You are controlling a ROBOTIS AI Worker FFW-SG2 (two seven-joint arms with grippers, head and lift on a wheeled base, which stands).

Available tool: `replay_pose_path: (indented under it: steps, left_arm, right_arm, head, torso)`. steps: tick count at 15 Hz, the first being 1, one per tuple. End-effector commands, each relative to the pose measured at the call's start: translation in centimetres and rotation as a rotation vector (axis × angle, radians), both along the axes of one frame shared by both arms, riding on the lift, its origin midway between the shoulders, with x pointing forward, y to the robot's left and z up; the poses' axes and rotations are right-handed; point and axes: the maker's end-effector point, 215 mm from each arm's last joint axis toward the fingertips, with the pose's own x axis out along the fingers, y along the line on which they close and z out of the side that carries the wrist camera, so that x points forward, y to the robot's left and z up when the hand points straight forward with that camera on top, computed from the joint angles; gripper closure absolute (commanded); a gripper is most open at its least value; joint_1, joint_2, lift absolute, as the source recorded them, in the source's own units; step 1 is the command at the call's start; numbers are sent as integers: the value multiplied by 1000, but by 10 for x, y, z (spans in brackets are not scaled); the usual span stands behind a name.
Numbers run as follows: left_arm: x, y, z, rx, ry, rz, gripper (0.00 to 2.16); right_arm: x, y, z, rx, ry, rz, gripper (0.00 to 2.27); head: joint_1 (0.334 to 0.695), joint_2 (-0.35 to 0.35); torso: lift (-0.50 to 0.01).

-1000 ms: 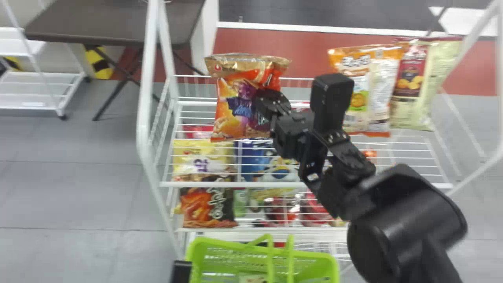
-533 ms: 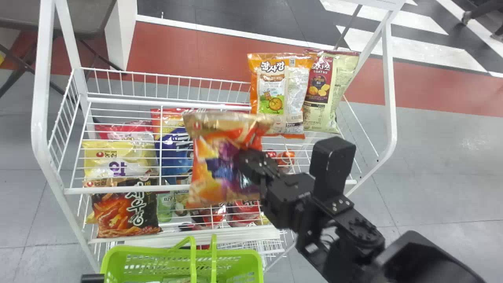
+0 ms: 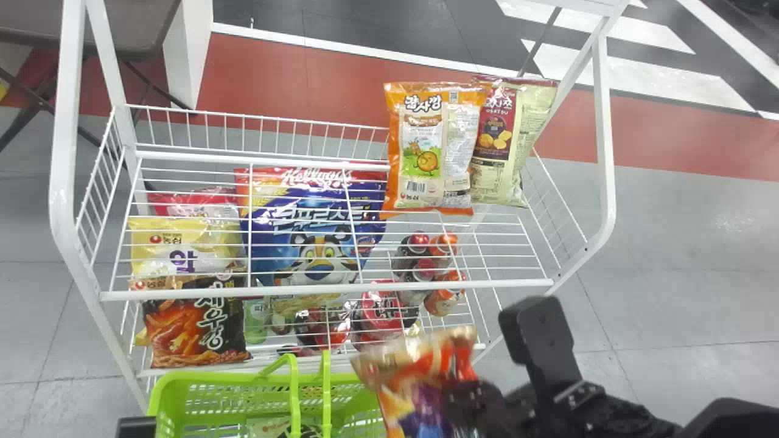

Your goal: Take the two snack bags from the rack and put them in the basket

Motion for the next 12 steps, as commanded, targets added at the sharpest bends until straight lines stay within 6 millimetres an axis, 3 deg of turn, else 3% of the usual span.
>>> replay_pose_path:
  steps: [1, 6, 7, 9, 10, 11, 12]
  left_arm:
    - [0, -2, 2, 0, -6, -4, 2121]
    - [-3, -4, 5, -8, -7, -8, 2121]
    - [-3, -4, 5, -10, -7, -10, 2121]
    - [-4, -3, 6, -11, -7, -12, 2121]
    - [-4, -4, 6, -13, -7, -12, 2121]
    - [-4, -5, 7, -18, -7, -14, 2121]
    - [-5, -5, 7, -19, -7, -16, 2121]
  right_arm:
    - [-15, 20, -7, 41, 58, 23, 2250]
    - [-35, 77, -68, 115, 213, 80, 2250]
    - [-32, 89, -78, 142, 223, 81, 2250]
    - [-2, 114, -85, 208, 116, 78, 2250]
    - [21, 132, -80, 274, 27, 86, 2148]
    - [47, 145, -69, 335, -80, 91, 1804]
    - [51, 146, -70, 345, -97, 88, 1285]
  head:
    - [695, -350]
    - [695, -350]
    - [695, -350]
    - [695, -350]
    - [695, -350]
    - [695, -350]
    - [695, -350]
  torso:
    - [-11]
    - [-11]
    - [-11]
    - [-11]
    - [-11]
    - [-11]
    - [-11]
